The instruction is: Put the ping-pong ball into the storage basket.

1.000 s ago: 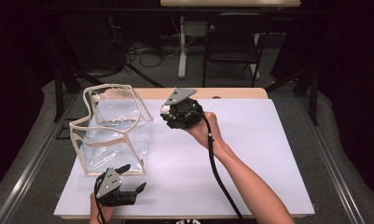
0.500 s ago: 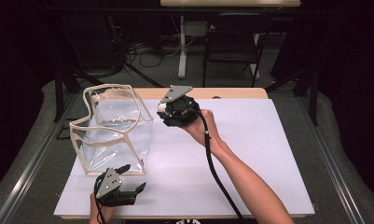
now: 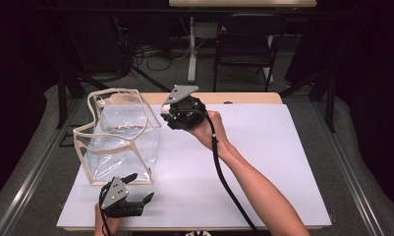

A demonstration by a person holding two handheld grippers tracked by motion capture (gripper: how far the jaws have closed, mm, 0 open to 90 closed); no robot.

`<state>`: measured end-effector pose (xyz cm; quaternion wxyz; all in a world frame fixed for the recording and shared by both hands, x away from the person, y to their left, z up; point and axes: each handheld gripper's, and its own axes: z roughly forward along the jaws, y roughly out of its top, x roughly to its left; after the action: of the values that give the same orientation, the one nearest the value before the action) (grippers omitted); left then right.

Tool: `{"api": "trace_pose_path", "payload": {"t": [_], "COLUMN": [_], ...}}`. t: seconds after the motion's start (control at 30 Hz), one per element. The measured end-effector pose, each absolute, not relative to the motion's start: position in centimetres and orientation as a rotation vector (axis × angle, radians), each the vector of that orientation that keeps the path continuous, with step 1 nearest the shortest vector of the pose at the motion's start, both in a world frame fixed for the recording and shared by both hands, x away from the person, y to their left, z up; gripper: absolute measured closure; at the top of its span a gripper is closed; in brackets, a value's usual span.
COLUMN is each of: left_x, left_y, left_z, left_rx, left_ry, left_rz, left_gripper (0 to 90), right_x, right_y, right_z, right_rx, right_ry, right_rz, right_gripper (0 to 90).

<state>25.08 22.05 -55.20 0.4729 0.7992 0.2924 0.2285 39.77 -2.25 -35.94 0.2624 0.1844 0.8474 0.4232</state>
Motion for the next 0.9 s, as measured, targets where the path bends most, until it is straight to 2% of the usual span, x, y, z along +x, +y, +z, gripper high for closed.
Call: {"api": "trace_pose_path", "payload": {"t": [0.9], "left_x": [25.0], "left_y": [22.1], "left_z": [-55.2], "left_rx": [1.959], "left_ry": [0.712], "left_rz": [0.558], "left_gripper": [16.0], "right_x": [39.8], "right_y": [0.1], "right_z": [-35.0], "right_rx": [0.453], "right_ry": [2.297], "right_rz": [1.150], "right_gripper": [51.3]}}
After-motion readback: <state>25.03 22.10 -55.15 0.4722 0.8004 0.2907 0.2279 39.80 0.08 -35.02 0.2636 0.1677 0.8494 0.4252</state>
